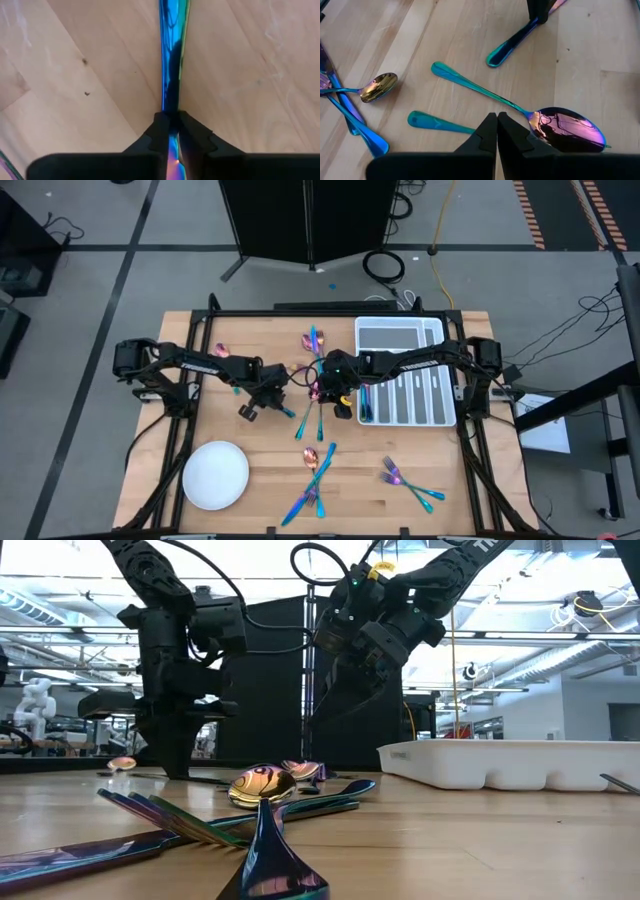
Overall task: Sort silverware
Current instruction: Put the blue knife into the utensil organizer
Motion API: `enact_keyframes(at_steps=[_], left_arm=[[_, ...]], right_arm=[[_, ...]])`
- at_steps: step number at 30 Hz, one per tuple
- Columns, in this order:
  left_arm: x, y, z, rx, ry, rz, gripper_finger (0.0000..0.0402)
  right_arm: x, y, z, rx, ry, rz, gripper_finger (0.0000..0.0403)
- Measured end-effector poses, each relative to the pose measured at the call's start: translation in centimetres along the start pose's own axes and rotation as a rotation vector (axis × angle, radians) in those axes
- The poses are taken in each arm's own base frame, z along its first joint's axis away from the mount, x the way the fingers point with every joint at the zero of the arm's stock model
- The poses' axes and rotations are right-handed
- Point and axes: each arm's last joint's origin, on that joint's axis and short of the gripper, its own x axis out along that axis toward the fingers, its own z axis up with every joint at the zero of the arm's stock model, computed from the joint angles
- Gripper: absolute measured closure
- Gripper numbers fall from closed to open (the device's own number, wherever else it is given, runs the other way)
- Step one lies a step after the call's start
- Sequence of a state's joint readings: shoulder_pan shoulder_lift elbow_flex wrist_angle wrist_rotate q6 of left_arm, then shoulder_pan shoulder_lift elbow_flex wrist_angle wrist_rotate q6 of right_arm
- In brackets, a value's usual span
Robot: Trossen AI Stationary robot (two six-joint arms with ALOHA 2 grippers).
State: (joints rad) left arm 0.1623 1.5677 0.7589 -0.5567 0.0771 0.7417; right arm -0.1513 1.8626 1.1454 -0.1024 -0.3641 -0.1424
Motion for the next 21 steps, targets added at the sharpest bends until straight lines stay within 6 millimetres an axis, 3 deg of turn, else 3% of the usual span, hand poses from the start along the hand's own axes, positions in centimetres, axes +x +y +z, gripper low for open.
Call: enact_keyframes(at_steps=[14, 21], left_arm=[[0.0, 0.0, 0.0, -0.001, 0.006, 0.004, 0.0384], [-1.4, 0.9, 0.9, -0.003, 0.021, 0.006, 0.0386]], right_arm=[[0.0, 0.0, 0.0, 0.004, 0.0, 0.0, 0.0403], [0.0, 0.0, 0.0, 0.001, 0.001, 0.0, 0.0403]])
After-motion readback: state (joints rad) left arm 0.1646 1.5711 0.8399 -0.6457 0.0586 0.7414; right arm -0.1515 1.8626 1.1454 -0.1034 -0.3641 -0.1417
